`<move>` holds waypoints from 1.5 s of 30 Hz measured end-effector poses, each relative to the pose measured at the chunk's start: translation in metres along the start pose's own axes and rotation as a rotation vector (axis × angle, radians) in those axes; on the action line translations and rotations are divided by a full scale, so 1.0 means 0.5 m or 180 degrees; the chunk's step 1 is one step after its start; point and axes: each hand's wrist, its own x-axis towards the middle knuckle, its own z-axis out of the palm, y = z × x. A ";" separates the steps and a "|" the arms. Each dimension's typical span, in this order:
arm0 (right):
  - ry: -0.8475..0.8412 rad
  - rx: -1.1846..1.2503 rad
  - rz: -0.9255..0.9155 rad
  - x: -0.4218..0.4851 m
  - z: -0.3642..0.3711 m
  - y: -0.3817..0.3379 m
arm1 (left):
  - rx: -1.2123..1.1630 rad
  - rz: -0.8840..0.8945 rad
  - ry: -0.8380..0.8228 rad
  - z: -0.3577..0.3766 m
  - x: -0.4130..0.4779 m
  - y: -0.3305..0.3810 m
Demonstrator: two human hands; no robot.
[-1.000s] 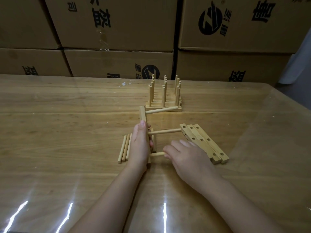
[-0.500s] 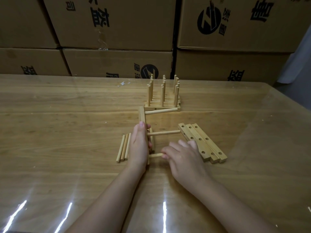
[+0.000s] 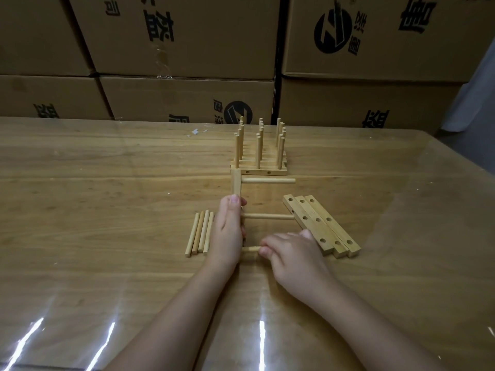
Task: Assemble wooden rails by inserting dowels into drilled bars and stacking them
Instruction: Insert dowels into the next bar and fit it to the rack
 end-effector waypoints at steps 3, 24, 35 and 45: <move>0.0067 -0.0023 -0.0029 0.001 0.002 0.000 | -0.0061 -0.0002 0.0050 0.002 0.002 0.000; -0.0166 0.1950 0.0849 0.001 -0.005 -0.017 | -0.2163 -0.1209 0.0245 -0.003 0.027 0.015; 0.0453 0.3466 0.1924 0.030 -0.049 0.025 | -0.2394 -0.0871 -0.0271 -0.012 0.034 0.009; 0.0335 0.3925 0.1698 0.027 -0.047 0.033 | -0.2278 -0.0658 -0.0092 -0.012 0.036 -0.002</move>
